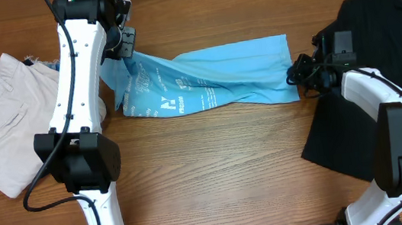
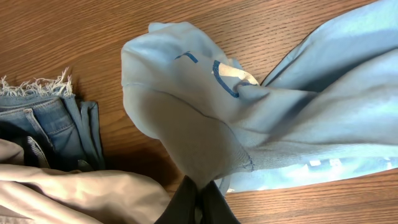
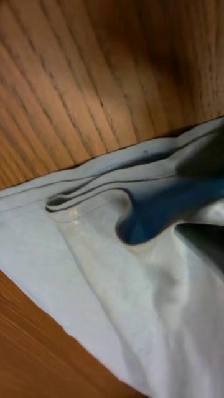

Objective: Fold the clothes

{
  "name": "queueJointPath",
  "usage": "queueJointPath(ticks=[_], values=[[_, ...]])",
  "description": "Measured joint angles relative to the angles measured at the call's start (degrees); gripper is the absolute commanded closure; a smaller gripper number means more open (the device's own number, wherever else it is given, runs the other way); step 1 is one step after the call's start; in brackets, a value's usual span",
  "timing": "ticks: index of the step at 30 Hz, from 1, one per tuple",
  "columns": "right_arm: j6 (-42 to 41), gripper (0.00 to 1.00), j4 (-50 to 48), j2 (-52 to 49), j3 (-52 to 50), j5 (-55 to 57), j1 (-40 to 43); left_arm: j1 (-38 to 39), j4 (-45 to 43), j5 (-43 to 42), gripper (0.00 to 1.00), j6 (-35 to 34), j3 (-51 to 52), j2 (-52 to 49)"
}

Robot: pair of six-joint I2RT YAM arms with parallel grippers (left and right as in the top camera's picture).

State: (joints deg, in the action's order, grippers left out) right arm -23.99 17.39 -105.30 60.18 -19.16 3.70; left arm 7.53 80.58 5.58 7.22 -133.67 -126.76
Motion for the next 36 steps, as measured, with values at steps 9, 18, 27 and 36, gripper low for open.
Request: queueJointPath(ticks=[9, 18, 27, 36], values=[[0.02, 0.60, 8.72, -0.07, -0.04, -6.93, -0.04, 0.00, 0.02, -0.02, 0.96, 0.00, 0.00, 0.00], [-0.17, 0.58, 14.99, -0.09, -0.04, -3.17, -0.04, 0.00, -0.02, -0.28, 0.96, 0.00, 0.00, 0.00], [-0.17, 0.60, 12.00, -0.09, -0.04, -1.46, -0.04, 0.00, -0.02, -0.48, 0.96, 0.00, 0.00, 0.00], [-2.29, 0.63, 13.46, -0.11, -0.04, -2.49, -0.42, 0.00, -0.02, -0.66, 0.96, 0.00, 0.00, 0.00]])
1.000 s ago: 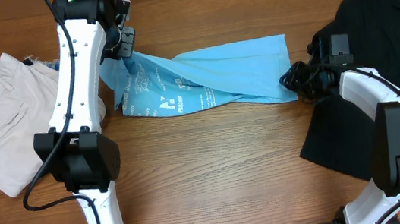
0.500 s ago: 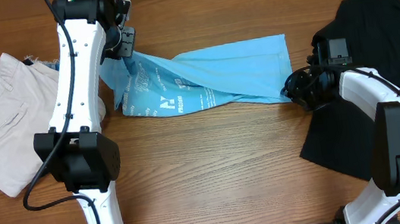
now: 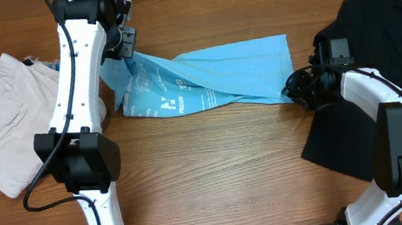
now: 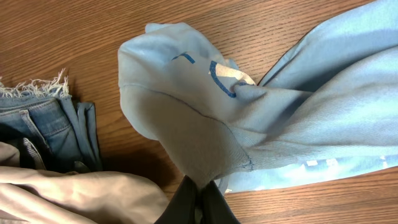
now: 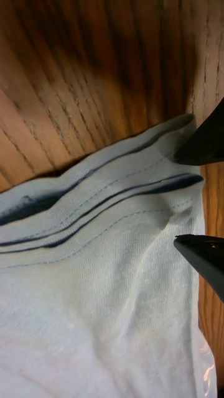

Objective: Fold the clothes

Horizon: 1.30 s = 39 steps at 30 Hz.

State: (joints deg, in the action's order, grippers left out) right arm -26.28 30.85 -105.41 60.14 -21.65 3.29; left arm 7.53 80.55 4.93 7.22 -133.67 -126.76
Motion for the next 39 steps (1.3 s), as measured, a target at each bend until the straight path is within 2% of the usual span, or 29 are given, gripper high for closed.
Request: queueJointPath(ticks=[11, 17, 20, 22, 23, 27, 31, 36, 39], values=[[-1.16, 0.68, -0.96, 0.00, -0.04, 0.31, -3.30, 0.00, 0.04, 0.02, 0.96, 0.00, 0.00, 0.00], [-1.53, 0.69, 0.87, 0.02, -0.04, 4.55, -3.30, 0.00, 0.04, 0.02, 0.96, 0.00, 0.00, 0.00], [-1.75, 0.79, 0.90, 0.00, -0.04, 5.46, -3.34, 0.00, 0.04, 0.00, 0.96, 0.00, 0.00, 0.00], [-1.79, 0.94, 0.98, 0.00, -0.04, 6.60, -3.32, 0.00, 0.04, 0.02, 0.96, 0.00, 0.00, 0.00], [-1.97, 0.96, 0.98, 0.00, -0.04, 6.93, -3.32, 0.00, 0.04, 0.02, 0.96, 0.00, 0.00, 0.00], [-1.44, 0.96, -0.09, -0.15, -0.09, 7.08, -3.32, 0.00, 0.00, 0.00, 0.96, 0.00, 0.00, 0.00], [1.68, 0.96, 0.63, 0.24, 0.79, 2.16, -1.66, 0.00, 0.63, 0.00, 0.96, 0.00, -1.25, 0.00], [4.11, 0.96, 5.22, 11.30, 4.74, -0.22, 3.19, 0.00, 2.67, -0.02, 0.96, 0.00, -4.83, 2.29], [4.83, 0.96, 6.67, 22.16, 8.79, -0.85, 6.38, 0.68, 3.54, -0.07, 0.96, 0.02, -5.77, 8.83]])
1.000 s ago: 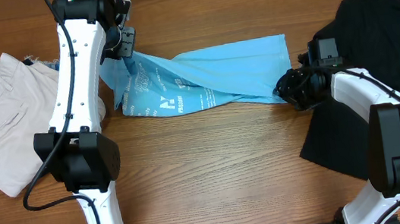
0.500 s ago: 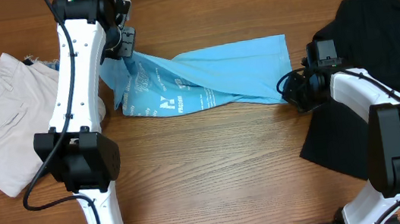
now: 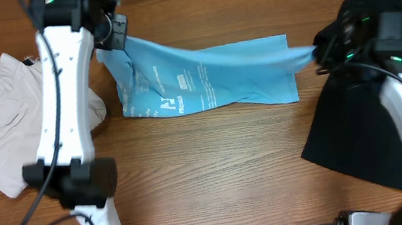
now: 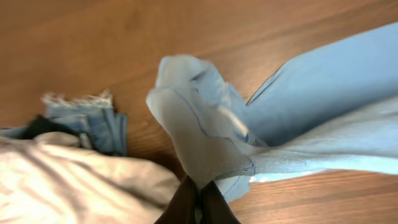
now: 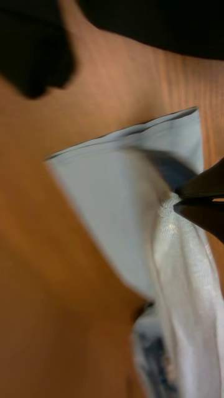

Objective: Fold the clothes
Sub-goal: 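Lift the T-shirt high with both grippers and fling it flat onto the table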

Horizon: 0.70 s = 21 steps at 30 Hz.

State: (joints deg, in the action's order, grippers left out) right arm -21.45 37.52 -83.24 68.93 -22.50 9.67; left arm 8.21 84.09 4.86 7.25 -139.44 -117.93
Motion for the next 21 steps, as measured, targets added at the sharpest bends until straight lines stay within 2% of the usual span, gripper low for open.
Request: queueJointPath(ticks=[6, 10, 15, 18, 21], values=[[0.94, 0.96, 7.65, 13.60, 9.84, -0.24, 6.21, 4.76, 1.31, 0.20, 0.96, 0.44, -0.87, 15.65], [3.15, 0.96, 15.43, 17.42, 22.56, -0.20, 7.34, 6.05, 1.31, 0.52, 0.96, 0.90, -0.92, 23.15], [4.55, 0.96, 23.61, 20.41, 39.85, 0.22, 7.50, 6.08, 0.00, 0.74, 0.96, 0.90, -1.25, 38.01], [4.87, 0.96, 25.42, 21.66, 45.94, 0.87, 7.50, 6.08, -2.82, 0.96, 0.96, 1.42, -1.95, 46.99], [4.98, 0.96, 25.77, 21.57, 46.69, 1.03, 7.50, 6.08, -3.61, 2.03, 0.96, 2.01, -3.21, 51.21]])
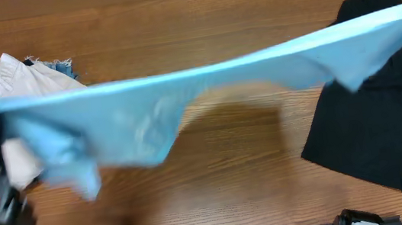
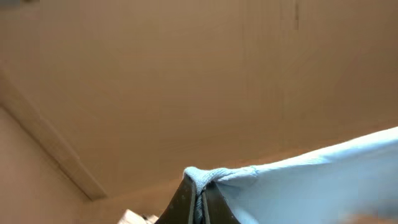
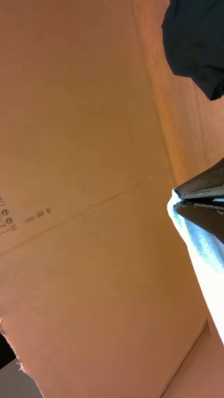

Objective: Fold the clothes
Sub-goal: 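Lift the T-shirt high with both grippers and fling it flat onto the table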

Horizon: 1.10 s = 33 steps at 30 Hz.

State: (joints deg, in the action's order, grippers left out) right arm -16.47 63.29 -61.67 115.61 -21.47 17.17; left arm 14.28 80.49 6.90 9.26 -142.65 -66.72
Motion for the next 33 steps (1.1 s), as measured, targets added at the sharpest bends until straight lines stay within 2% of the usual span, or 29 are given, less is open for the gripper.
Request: queueJointPath(ticks=[3, 7, 10, 15, 19, 22, 25, 27, 33], values=[[0.00, 0.96, -0.39, -1.95, 0.00, -0.04, 0.00, 0.00, -0.61, 1.29, 0.96, 0.22, -0.22, -0.79], [-0.02, 0.96, -1.46, -8.11, 0.00, -0.11, 0.00, 0.00, -4.00, 2.21, 0.96, 1.77, 0.00, -10.73], [0.02, 0.96, -4.81, -15.72, 0.00, -0.98, 0.00, 0.00, -11.19, 2.73, 0.96, 4.37, 0.35, -23.10], [-0.02, 0.96, -10.27, -28.41, -0.24, -2.23, 0.00, 0.00, -20.02, 5.03, 0.96, 7.34, 1.53, -38.10], [0.55, 0.96, -18.36, -33.05, -0.90, -4.09, 0.04, 0.00, -30.40, 7.15, 0.96, 8.55, 2.36, -44.35], [1.11, 0.96, -18.45, -32.46, 0.55, -5.22, 0.61, 0.00, -34.38, 9.33, 0.96, 9.07, 1.31, -44.68], [2.05, 0.96, -15.58, -30.58, 2.99, -5.79, 1.95, 0.02, -31.01, 10.01, 0.95, 9.40, -4.94, -44.09], [3.32, 0.96, -12.59, -29.18, 3.76, -5.75, 2.32, 0.00, -24.81, 9.22, 0.93, 9.44, -7.85, -42.51], [8.76, 0.96, 8.72, -26.95, 5.01, -5.31, 2.40, 0.33, -1.05, 4.13, 0.91, 8.61, -10.84, -37.46]])
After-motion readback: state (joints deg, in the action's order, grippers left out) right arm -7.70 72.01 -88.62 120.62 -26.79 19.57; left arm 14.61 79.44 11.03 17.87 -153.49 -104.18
